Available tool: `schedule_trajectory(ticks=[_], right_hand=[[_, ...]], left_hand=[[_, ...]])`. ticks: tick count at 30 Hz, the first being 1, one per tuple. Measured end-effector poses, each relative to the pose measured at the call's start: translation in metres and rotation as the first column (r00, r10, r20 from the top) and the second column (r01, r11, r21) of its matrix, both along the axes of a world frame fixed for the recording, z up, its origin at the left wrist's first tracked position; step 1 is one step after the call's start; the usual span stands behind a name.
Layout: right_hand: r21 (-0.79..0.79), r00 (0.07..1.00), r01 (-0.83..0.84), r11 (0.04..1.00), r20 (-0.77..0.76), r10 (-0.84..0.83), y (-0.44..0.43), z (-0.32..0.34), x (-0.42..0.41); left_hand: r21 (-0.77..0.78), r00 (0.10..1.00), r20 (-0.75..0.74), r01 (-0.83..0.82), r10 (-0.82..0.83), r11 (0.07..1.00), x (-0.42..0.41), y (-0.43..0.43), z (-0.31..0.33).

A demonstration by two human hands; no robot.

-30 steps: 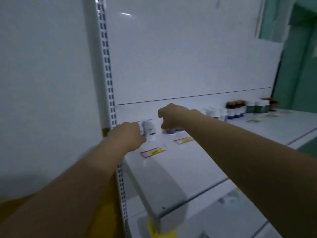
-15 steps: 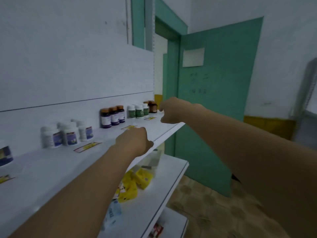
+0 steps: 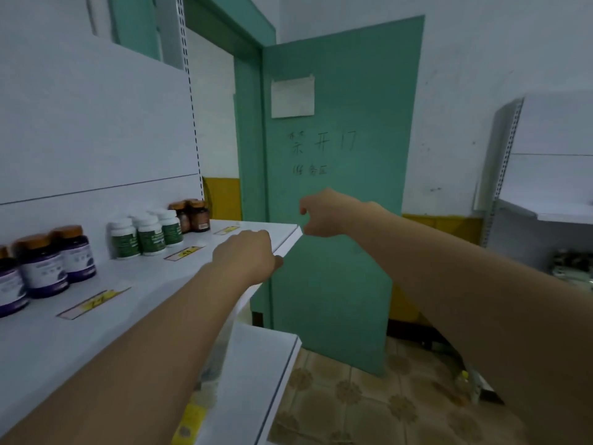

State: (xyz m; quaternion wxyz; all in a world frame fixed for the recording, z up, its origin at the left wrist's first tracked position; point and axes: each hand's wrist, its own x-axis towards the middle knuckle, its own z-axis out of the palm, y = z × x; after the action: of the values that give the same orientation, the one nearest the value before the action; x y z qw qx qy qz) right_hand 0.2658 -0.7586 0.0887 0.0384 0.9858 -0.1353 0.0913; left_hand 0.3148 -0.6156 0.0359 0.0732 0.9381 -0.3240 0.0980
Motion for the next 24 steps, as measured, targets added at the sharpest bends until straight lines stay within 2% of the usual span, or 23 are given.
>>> schedule_trajectory(ticks=[6, 12, 15, 19, 24], right_hand=[[-0.035, 0.991, -0.131, 0.991, -0.029, 0.13, -0.022, 0.003, 0.101], [-0.105, 0.931, -0.364, 0.926, -0.028, 0.363, -0.013, 0.002, 0.208], [-0.138, 0.846, -0.53, 0.837, -0.03, 0.532, 0.014, 0.01, 0.249], [-0.092, 0.678, -0.731, 0.676, 0.008, 0.735, 0.069, 0.018, 0.284], [-0.018, 0.459, -0.888, 0.46, 0.038, 0.888, 0.142, 0.009, 0.282]], left_hand=[[0.01, 0.995, -0.019, -0.101, 0.101, 0.995, 0.081, -0.028, -0.005], [-0.038, 0.936, -0.042, -0.35, 0.349, 0.936, 0.143, -0.009, -0.015], [-0.096, 0.856, -0.072, -0.517, 0.512, 0.851, 0.159, 0.016, -0.011], [-0.154, 0.718, -0.065, -0.694, 0.693, 0.704, 0.16, 0.059, -0.006], [-0.118, 0.507, -0.065, -0.859, 0.86, 0.498, 0.126, 0.112, -0.013]])
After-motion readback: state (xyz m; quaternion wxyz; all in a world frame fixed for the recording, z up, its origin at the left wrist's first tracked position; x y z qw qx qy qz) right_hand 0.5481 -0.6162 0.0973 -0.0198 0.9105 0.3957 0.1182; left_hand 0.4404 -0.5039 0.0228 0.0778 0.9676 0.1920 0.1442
